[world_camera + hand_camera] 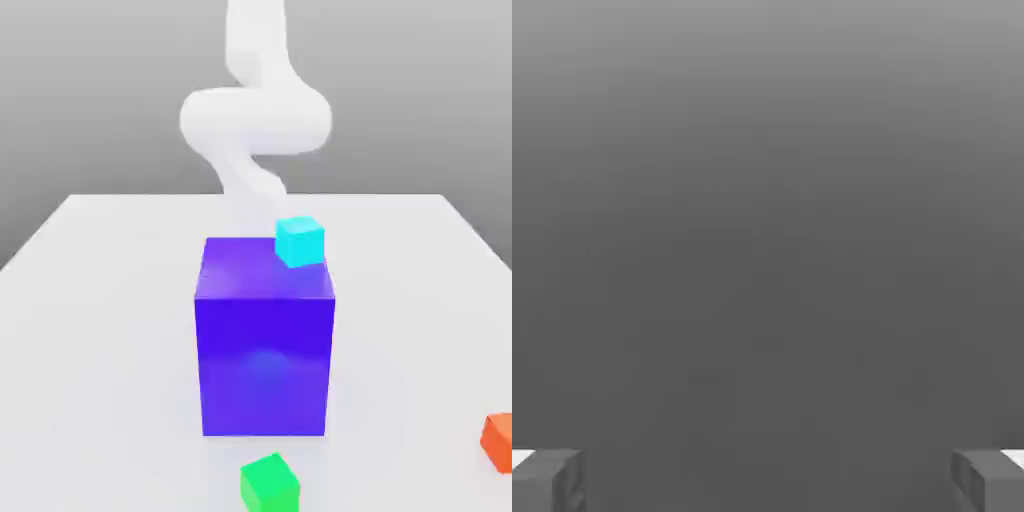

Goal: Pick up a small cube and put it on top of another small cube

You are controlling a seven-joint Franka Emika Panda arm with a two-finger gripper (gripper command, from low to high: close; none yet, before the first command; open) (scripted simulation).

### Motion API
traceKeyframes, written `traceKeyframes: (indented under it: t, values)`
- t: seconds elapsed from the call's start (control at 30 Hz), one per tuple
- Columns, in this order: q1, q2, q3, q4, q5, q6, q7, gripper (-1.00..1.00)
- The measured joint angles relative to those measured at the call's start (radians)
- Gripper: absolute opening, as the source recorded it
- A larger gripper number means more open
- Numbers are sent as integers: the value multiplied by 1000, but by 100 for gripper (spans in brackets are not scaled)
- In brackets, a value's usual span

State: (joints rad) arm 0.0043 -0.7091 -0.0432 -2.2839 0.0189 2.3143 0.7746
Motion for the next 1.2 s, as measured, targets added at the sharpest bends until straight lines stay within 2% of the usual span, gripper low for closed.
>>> traceKeyframes:
  t: [0.57, 0.83, 1.1, 1.2]
  values:
    - [-37, 622, -261, 110, 209, 96, -231, 0]
    - [-134, 910, -294, 161, 296, 142, -331, 0]
    - [-230, 1179, -332, 207, 314, 203, -387, 0]
    - [-268, 1283, -310, 231, 341, 259, -413, 0]
